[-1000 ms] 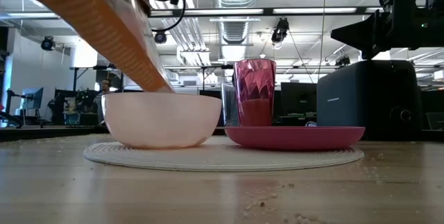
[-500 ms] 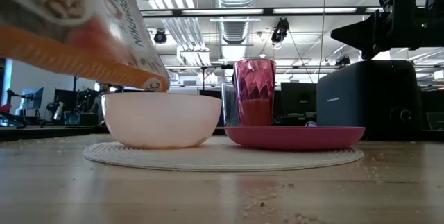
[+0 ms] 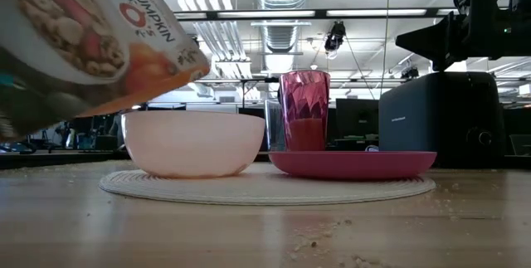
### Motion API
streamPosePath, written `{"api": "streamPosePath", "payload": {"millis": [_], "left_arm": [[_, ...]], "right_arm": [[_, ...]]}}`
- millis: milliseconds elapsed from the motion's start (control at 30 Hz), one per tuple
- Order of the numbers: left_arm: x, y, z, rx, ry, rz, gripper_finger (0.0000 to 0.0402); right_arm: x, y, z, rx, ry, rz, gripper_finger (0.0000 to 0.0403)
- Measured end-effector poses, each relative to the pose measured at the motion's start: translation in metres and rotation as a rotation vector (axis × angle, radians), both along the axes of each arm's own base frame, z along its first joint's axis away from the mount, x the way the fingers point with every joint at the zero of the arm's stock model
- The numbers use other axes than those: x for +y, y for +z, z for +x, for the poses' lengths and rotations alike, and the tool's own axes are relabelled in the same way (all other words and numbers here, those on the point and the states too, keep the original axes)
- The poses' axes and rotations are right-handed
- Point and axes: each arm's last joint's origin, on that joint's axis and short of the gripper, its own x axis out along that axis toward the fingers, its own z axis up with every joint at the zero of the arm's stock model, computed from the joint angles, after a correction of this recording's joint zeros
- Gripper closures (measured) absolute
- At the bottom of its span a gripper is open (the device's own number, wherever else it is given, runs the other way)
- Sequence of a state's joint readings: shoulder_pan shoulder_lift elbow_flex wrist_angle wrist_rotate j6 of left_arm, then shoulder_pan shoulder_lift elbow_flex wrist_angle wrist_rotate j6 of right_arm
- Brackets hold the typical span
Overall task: Arrange a breakfast setting
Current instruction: Pour the cereal from the cereal box into the orange bowl
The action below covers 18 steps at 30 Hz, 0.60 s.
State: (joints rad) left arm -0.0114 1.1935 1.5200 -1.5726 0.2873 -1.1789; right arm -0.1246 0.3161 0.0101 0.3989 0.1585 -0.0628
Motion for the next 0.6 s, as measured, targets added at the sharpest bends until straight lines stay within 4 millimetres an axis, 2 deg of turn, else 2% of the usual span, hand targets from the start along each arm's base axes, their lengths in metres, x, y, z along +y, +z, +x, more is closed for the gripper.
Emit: {"api": "streamPosePath", "payload": {"millis": [333,500,600], "left_arm": [[0.002,0.012,-0.029,-0.112,0.045,0.307,0.0402],[0.003,0.013,-0.034,-0.127,0.056,0.319,0.0402],[0.001,0.012,-0.032,-0.116,0.044,0.254,0.0402]], "right_arm": [[0.000,0.000,0.000,0.000,0.000,0.000,0.0360],[0.000,0.000,0.000,0.000,0.000,0.000,0.0360],[0.000,0.000,0.000,0.000,0.000,0.000,0.0360]]}}
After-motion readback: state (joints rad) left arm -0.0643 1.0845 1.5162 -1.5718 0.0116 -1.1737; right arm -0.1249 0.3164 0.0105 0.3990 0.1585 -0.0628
